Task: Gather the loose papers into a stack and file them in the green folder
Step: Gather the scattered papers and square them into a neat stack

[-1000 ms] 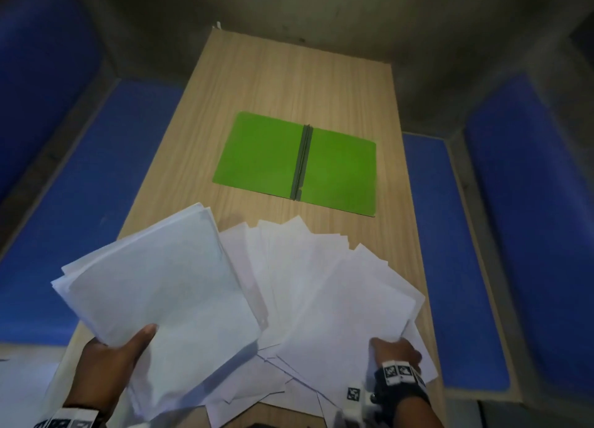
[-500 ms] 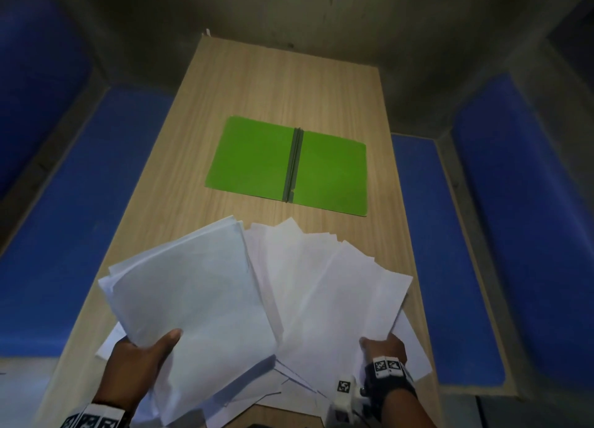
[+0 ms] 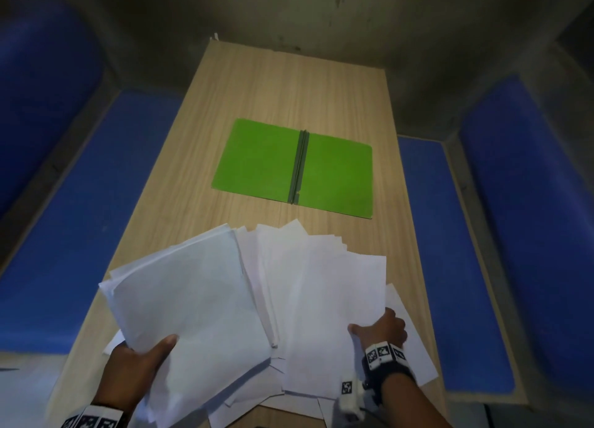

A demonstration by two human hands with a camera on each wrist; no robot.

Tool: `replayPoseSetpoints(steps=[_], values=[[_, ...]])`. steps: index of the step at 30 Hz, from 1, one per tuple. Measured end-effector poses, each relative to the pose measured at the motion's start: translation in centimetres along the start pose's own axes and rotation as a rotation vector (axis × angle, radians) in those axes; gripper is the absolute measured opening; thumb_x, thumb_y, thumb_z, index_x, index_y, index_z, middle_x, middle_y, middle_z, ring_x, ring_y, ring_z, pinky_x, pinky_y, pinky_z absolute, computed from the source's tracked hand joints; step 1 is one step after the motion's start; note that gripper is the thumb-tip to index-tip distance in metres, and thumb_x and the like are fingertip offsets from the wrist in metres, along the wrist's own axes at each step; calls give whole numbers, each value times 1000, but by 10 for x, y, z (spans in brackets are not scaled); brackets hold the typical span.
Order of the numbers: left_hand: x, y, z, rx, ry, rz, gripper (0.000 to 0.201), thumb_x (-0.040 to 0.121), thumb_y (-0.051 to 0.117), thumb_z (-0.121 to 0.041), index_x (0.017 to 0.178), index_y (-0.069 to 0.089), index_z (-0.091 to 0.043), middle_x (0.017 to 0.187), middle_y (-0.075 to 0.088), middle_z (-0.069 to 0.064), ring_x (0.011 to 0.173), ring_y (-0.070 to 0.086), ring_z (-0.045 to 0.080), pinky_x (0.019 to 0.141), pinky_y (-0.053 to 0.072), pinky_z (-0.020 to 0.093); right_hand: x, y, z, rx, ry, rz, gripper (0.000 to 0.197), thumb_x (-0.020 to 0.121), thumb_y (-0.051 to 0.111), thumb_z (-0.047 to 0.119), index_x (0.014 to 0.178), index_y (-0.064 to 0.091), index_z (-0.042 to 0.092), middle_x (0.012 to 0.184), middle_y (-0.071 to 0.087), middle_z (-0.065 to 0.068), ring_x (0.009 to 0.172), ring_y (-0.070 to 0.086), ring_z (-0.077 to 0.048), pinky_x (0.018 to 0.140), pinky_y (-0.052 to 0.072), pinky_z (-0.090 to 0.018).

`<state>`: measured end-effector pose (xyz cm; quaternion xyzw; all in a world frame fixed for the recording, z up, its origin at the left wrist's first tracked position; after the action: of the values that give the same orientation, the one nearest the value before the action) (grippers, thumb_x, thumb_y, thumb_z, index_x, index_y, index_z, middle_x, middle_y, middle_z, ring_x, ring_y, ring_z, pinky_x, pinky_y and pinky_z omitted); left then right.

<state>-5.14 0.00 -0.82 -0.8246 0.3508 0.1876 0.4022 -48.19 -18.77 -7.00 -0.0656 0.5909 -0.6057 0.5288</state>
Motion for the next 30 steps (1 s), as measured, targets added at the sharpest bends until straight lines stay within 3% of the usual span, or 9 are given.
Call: replayPoseSetpoints(steps=[3, 6, 9, 12, 15, 18, 22, 25, 30], values=[[0, 6, -2, -15, 17, 16, 70, 52, 81, -44, 103, 65, 2, 98, 69, 21, 93, 63, 40, 85, 51, 46, -4, 6, 13, 176, 31, 70, 62, 56, 76, 4, 113, 53, -3, 97, 62, -15, 80, 63, -28, 63, 51, -26], [4, 13, 1, -22, 21, 35, 55, 72, 89, -29, 108, 67, 7, 103, 71, 25, 89, 61, 36, 83, 48, 43, 3, 13, 14, 219, -7, 143, 18, 64, 69, -2, 82, 65, 3, 76, 64, -6, 66, 62, -22, 39, 42, -16], [7, 17, 2, -8, 28, 51, 45, 80, 83, -22, 110, 65, 7, 95, 66, 18, 85, 58, 34, 80, 45, 39, 1, 9, 14, 308, -55, 188, 13, 71, 72, 0, 72, 64, 11, 76, 66, -6, 82, 68, -31, 57, 49, -21], [7, 18, 1, -9, 48, 65, 39, 80, 83, -22, 105, 64, 2, 94, 64, 16, 86, 58, 34, 80, 44, 39, -5, -4, 9, 405, -133, 222, 31, 70, 77, 1, 97, 64, 11, 94, 68, -9, 92, 65, -28, 82, 50, -31], [9, 14, 0, -30, 50, 53, 33, 81, 82, -20, 101, 60, -4, 95, 63, 16, 86, 56, 32, 81, 43, 39, -13, -35, -3, 574, -127, 138, 54, 69, 77, -9, 116, 58, 12, 111, 63, -5, 102, 59, -23, 93, 42, -35], [12, 9, 0, -56, 64, 41, 31, 82, 81, -16, 100, 58, -6, 95, 63, 16, 87, 56, 32, 82, 42, 39, -14, -65, -20, 647, -119, 31, 57, 67, 81, -3, 120, 59, 6, 113, 63, -10, 98, 59, -23, 91, 43, -36], [16, 7, 0, -112, 71, 55, 44, 73, 87, -24, 102, 60, -5, 95, 63, 14, 89, 57, 32, 83, 43, 40, -8, -84, -43, 754, -68, 33, 46, 67, 82, 6, 110, 66, 2, 98, 68, -18, 75, 67, -24, 70, 52, -35], [25, 11, 6, -132, 52, 84, 54, 64, 87, -32, 105, 65, -6, 94, 67, 15, 91, 63, 33, 86, 48, 42, -8, -86, -45, 914, -108, 99, 36, 67, 79, 2, 102, 69, 6, 104, 71, -11, 90, 69, -32, 83, 53, -46], [36, 30, 13, -146, 42, 148, 34, 78, 84, -20, 105, 67, -10, 90, 71, 13, 87, 65, 29, 83, 49, 39, -22, -94, -27, 1162, -133, 198, 31, 86, 58, -7, 115, 62, 5, 93, 75, 5, 73, 73, -16, 56, 59, -31]])
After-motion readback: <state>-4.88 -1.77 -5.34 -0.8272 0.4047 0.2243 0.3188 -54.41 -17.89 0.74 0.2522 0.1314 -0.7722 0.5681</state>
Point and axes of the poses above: each hand's wrist, its own x-axis towards the middle knuckle, its own y-axis out of the palm, z = x × y, the point moved 5 cm from there along x, towards the middle knuckle
